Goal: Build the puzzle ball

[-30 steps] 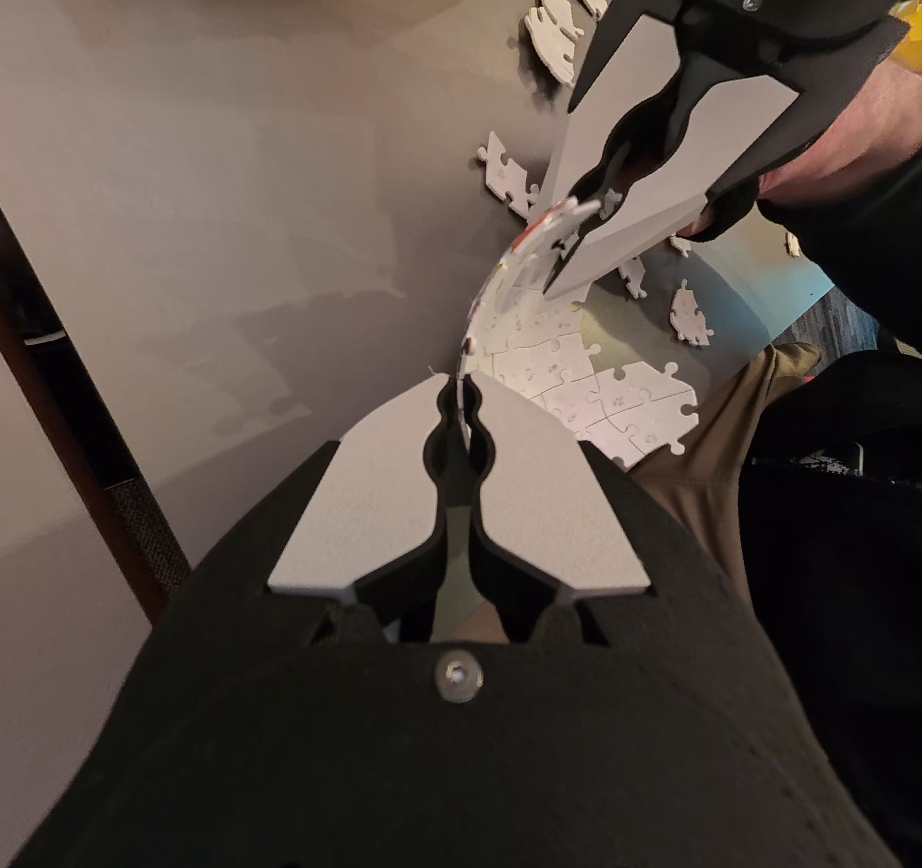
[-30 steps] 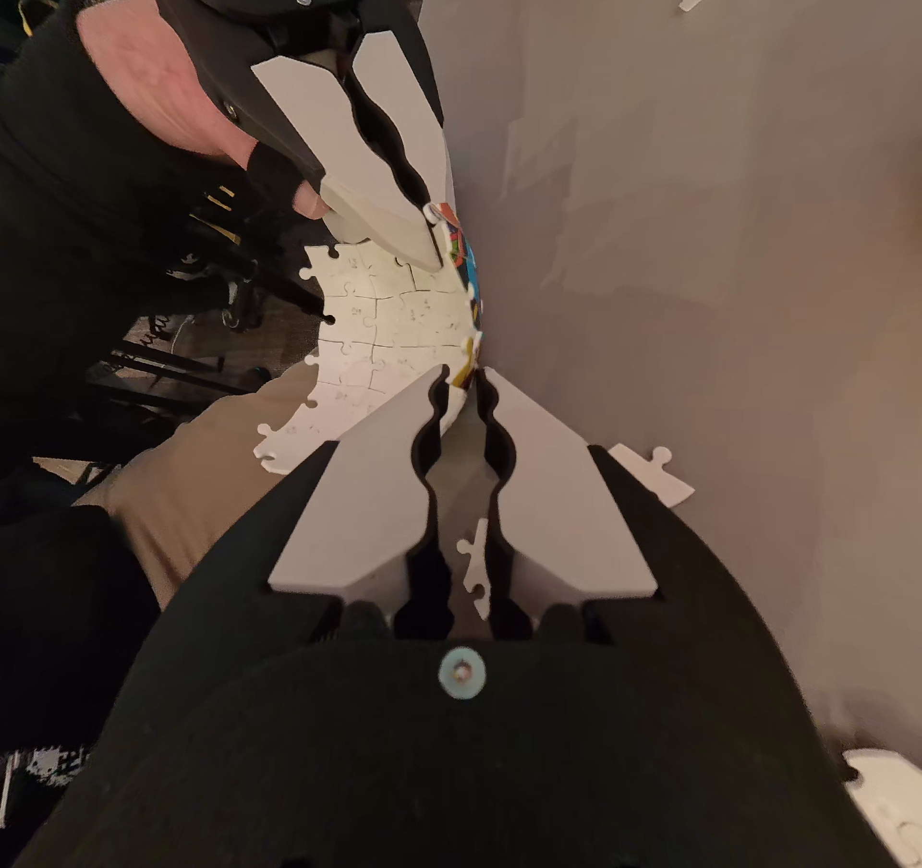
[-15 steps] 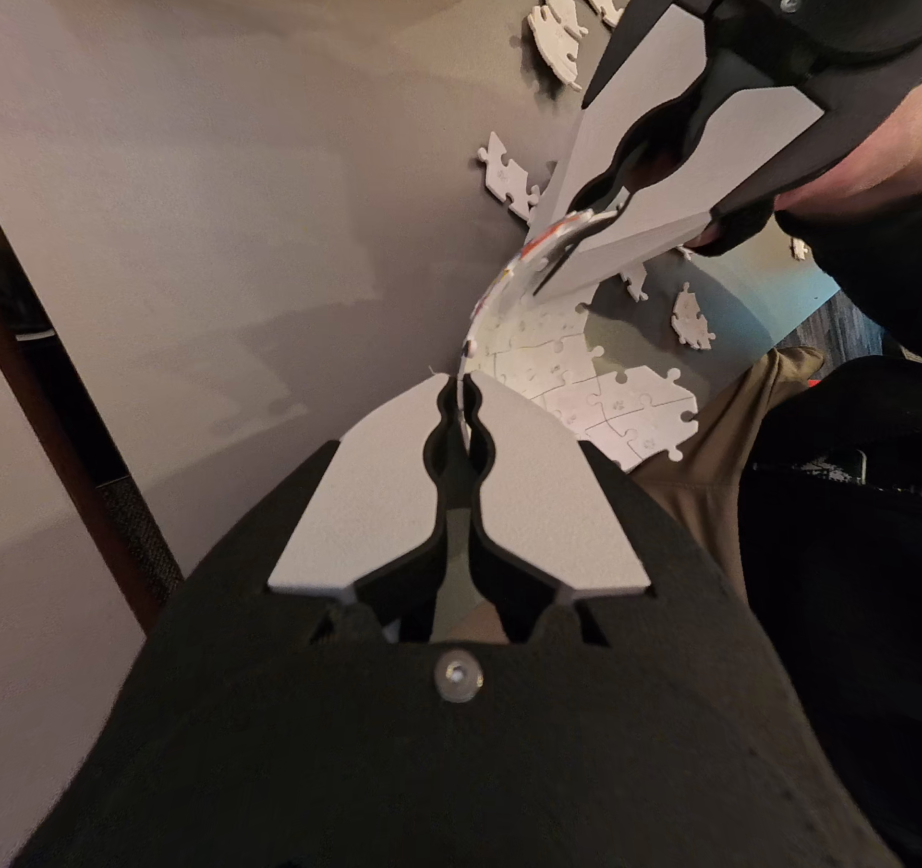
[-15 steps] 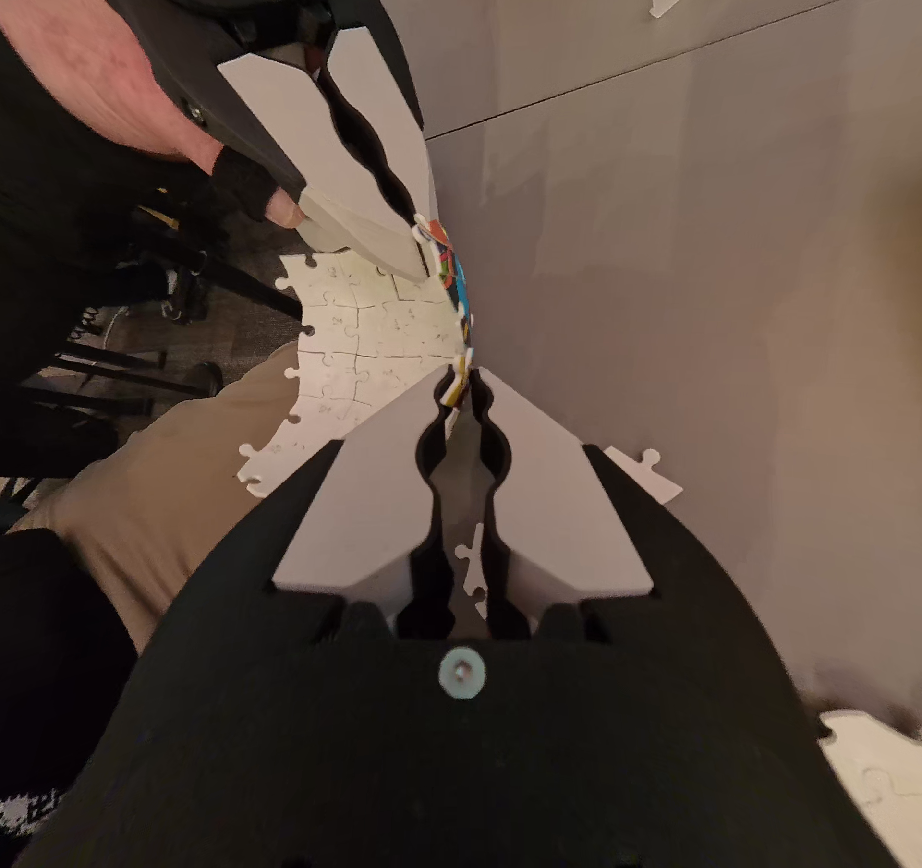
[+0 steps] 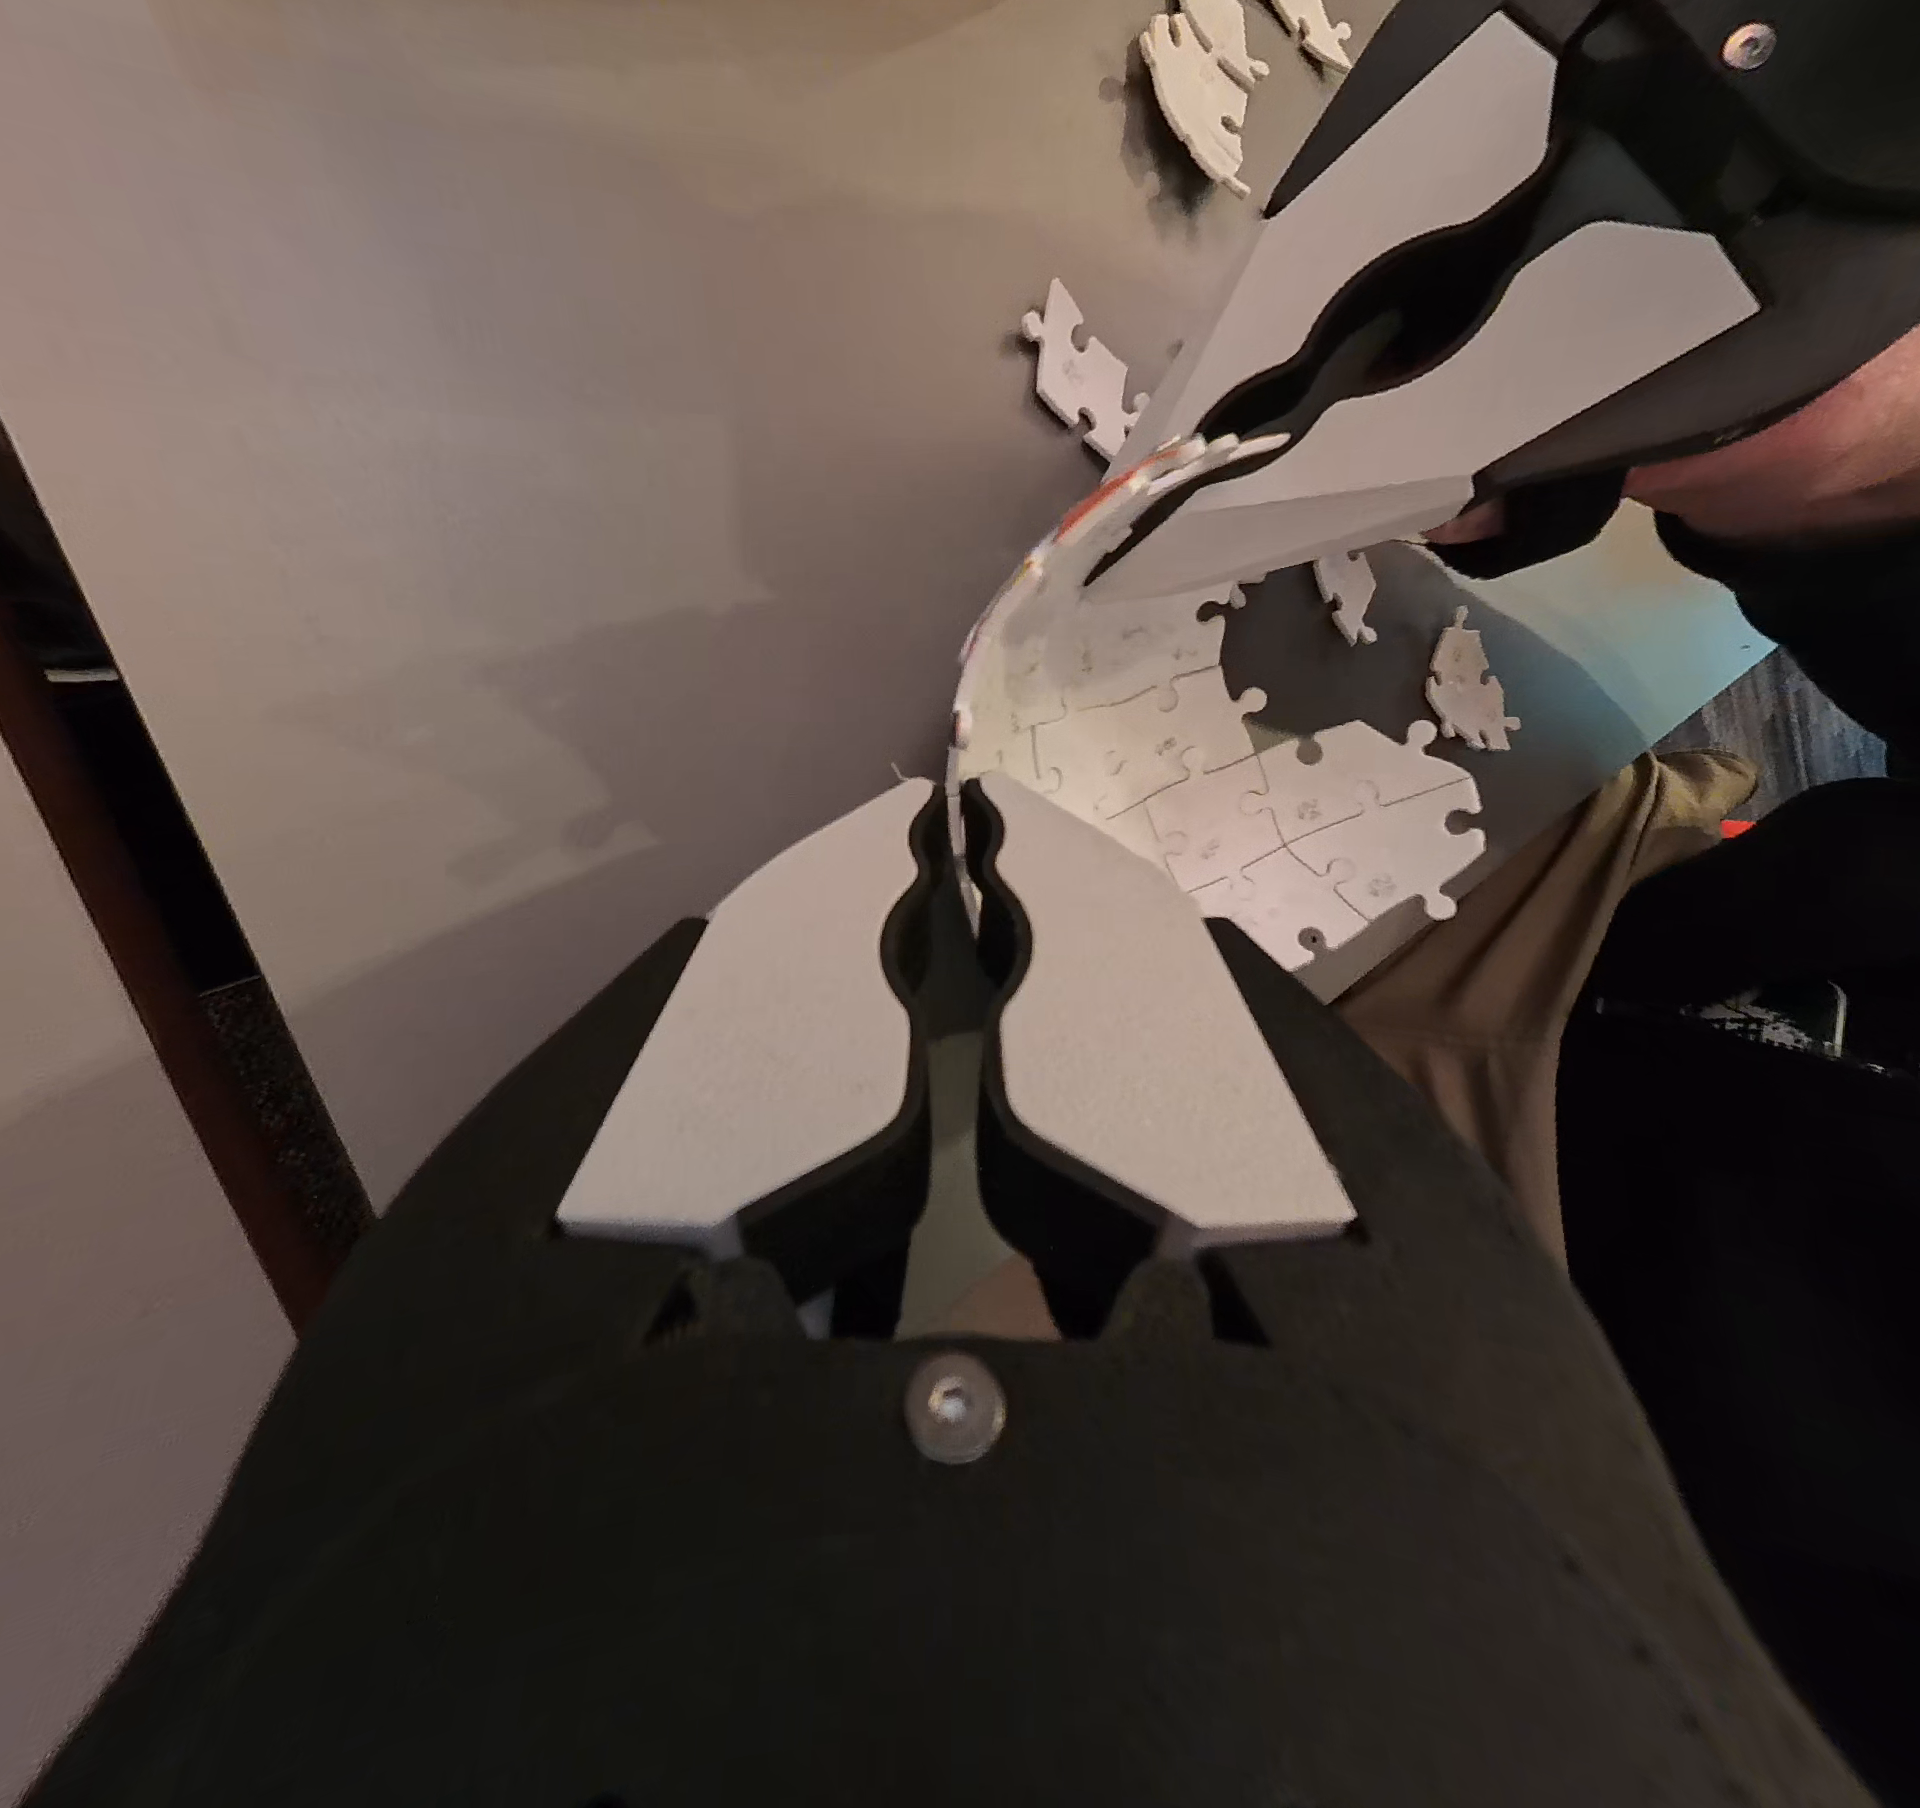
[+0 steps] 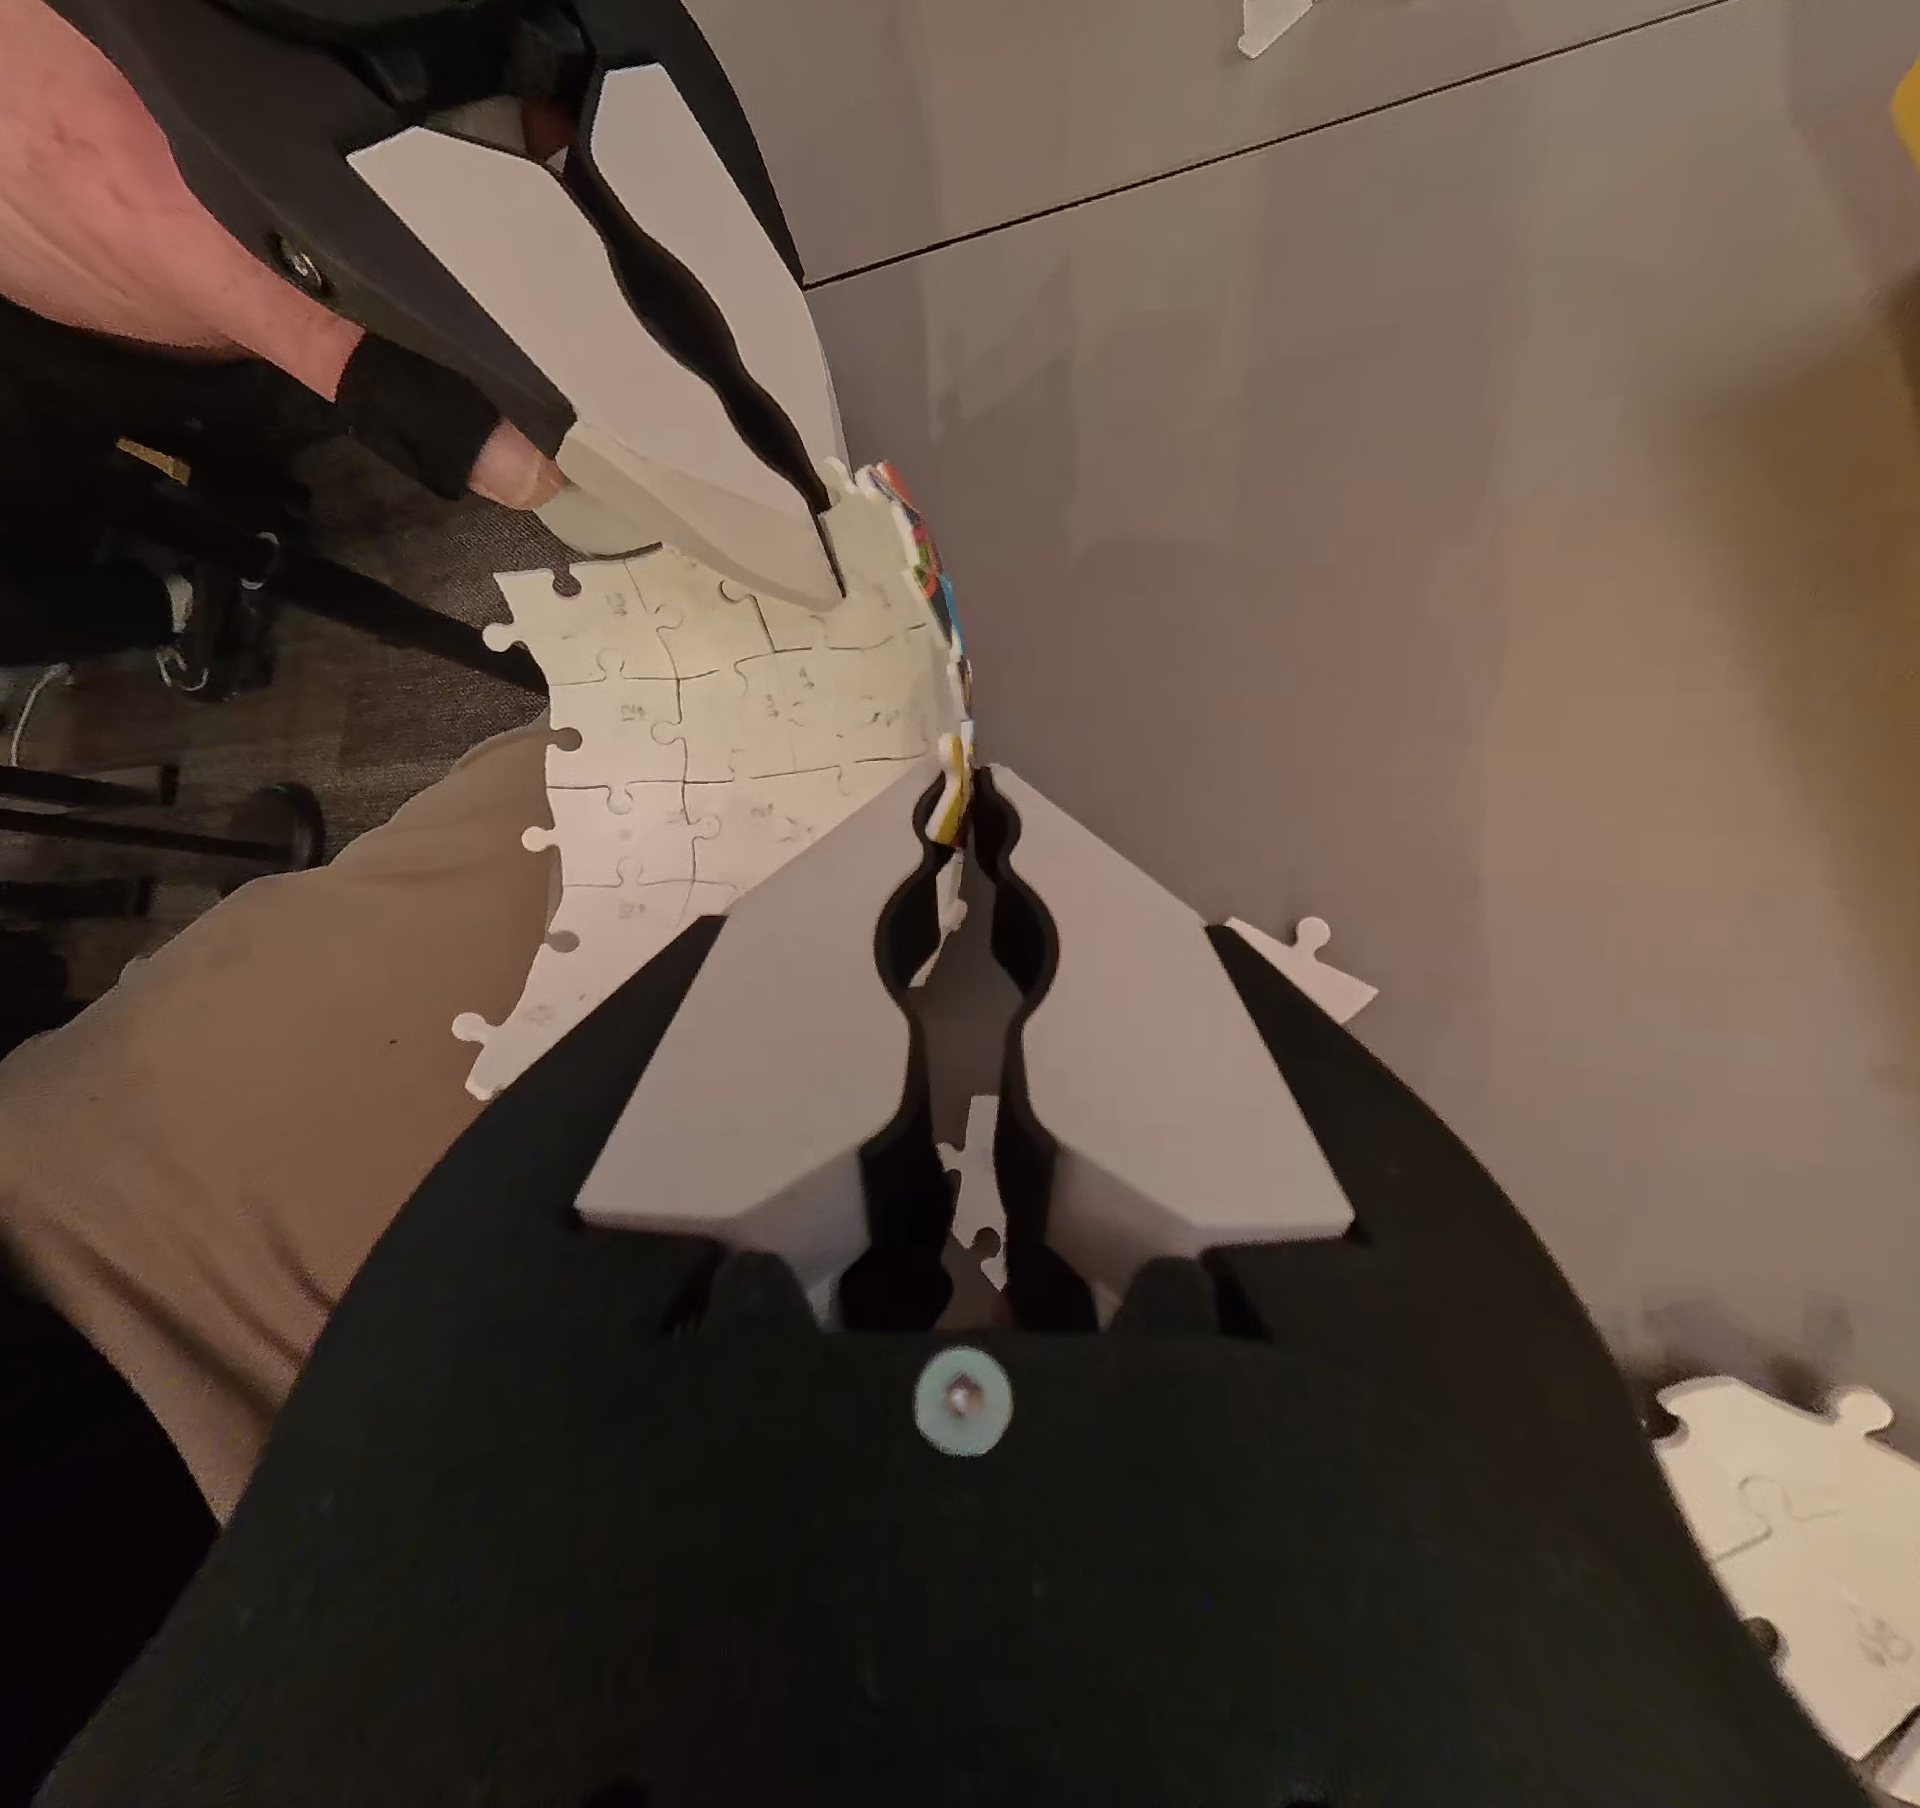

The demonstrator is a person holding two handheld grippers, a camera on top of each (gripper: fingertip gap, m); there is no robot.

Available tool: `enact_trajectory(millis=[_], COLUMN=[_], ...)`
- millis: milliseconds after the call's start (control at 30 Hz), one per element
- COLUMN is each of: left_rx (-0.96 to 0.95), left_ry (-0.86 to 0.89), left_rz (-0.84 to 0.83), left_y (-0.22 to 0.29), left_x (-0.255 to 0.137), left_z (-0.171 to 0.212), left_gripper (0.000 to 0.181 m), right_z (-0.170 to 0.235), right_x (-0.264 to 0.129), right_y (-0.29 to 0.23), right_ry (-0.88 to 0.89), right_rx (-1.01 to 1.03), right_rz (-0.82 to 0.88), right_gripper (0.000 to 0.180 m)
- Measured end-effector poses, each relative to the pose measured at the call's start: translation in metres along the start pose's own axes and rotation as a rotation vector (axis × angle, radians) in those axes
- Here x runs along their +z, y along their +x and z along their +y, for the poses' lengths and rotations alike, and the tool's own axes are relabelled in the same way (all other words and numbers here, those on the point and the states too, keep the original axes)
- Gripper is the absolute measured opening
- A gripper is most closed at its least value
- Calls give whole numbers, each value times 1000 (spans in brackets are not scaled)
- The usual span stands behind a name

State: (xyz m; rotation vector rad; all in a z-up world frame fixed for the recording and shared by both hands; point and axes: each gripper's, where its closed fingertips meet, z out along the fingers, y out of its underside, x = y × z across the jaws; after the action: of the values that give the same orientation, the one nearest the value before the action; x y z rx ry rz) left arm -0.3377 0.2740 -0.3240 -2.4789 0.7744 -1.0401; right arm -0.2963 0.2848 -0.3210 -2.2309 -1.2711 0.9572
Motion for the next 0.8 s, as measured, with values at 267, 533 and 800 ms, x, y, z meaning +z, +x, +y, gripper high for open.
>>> enact_trajectory(millis=[267, 533, 800], left_rx=[5, 80, 79], left_ry=[19, 21, 1], left_rz=[25, 33, 56], left_y=[5, 10, 12], left_x=[-2, -4, 5], left_z=[-3, -11, -7], left_gripper=[11, 19, 4], right_z=[-2, 1, -1], right_x=[-2, -1, -3], right_y=[-2, -7, -6], right_ry=[14, 14, 14], right_rx=[2, 4, -7], right_rz=[-29, -97, -108], right_gripper=[1, 1, 12])
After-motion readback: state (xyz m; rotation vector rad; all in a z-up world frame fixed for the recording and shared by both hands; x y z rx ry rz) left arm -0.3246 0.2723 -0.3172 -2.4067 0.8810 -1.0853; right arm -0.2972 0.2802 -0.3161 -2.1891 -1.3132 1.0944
